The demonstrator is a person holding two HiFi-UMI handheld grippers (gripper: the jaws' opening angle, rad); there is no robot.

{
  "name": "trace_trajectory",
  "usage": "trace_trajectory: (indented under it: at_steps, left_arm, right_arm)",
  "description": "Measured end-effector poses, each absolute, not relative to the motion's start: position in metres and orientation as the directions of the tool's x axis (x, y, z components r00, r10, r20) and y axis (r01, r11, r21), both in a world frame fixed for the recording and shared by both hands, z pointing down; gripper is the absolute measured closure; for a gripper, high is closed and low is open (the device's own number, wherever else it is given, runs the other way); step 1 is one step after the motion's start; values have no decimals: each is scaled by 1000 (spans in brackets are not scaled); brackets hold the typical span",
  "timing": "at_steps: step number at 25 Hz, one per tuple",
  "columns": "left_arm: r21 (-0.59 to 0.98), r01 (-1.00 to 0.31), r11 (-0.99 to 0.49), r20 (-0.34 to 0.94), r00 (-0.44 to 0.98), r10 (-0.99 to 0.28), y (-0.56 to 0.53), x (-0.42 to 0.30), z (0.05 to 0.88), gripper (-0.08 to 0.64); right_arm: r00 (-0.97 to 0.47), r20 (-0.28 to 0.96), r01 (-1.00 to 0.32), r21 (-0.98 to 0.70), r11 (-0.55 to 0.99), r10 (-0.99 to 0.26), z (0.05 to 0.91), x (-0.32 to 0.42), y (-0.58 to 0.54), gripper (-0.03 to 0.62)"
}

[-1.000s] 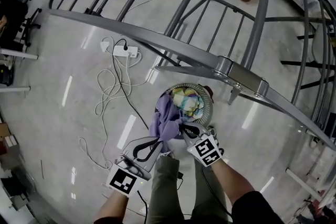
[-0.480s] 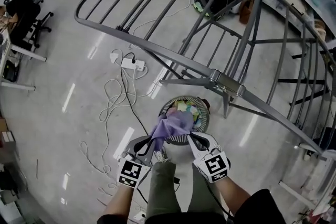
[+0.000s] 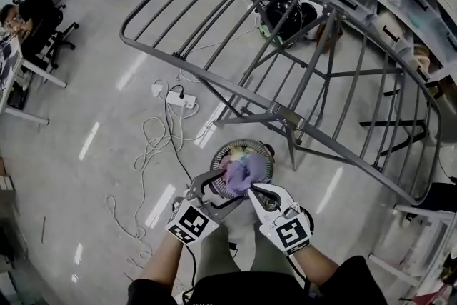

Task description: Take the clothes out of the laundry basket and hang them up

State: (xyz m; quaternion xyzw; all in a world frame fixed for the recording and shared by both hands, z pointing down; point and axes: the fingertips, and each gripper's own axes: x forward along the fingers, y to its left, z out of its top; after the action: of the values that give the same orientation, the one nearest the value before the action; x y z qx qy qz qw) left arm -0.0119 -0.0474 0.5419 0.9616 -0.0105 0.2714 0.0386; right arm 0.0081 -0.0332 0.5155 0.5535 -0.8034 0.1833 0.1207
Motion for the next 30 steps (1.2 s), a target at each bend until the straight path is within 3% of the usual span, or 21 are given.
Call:
trace_trajectory:
  at_steps: [6,8,10,13,16,20,23,30]
  left_arm:
    - [32,76,-997,503,860,82,-25,15,500,285]
    - [10,103,-995,507,857,94,-23,16,487,478]
    - [-10,124,-992,521,848,100,-22,16,475,518]
    - [-58,121,-991,547,834,70,-25,14,459,529]
    - [-117,39,-992,537,843,-30,-47,8,433,532]
    - [-163,-28,-986,459,883,-101,-73,-6,377,532]
    - [-218,-48,-975,391,911,-132,-81,-14,331,532]
    - [-229,-155,-961,282,934,-218,-87,-31,243,532]
  right_arm:
    - [-372,361,-928,-125,351,-855,465,3,-28,588]
    - [-377,343,-926,-133,352,-860,453,5,-25,586]
    - [-394,323,-919,-175,355,-861,442,7,-22,586]
    - [-422,295,-902,-234,363,-858,428,8,-18,584]
    - [-391,226,-906,-264,331,-892,408,20,-17,565]
    - [-378,230,-907,-285,309,-897,412,40,-13,420]
    - [-401,275,-904,-271,329,-874,428,42,-17,359]
    - [-478,292,-878,-194,438,-828,430,16,-45,337]
